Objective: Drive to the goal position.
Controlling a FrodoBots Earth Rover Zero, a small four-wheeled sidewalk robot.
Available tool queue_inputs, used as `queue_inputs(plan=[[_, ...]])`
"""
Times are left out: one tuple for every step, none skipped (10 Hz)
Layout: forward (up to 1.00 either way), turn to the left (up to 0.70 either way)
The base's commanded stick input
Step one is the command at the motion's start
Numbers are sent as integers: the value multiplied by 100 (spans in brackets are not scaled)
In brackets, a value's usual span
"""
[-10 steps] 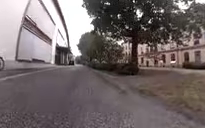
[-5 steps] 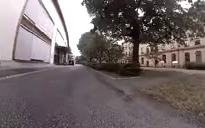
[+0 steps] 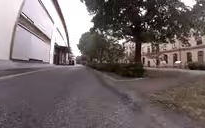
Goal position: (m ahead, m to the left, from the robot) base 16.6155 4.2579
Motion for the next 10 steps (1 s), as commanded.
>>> queue_inputs(plan=[[70,0],[70,0],[70,9],[70,21],[70,27],[70,7],[70,0],[70,0],[70,0],[70,0]])
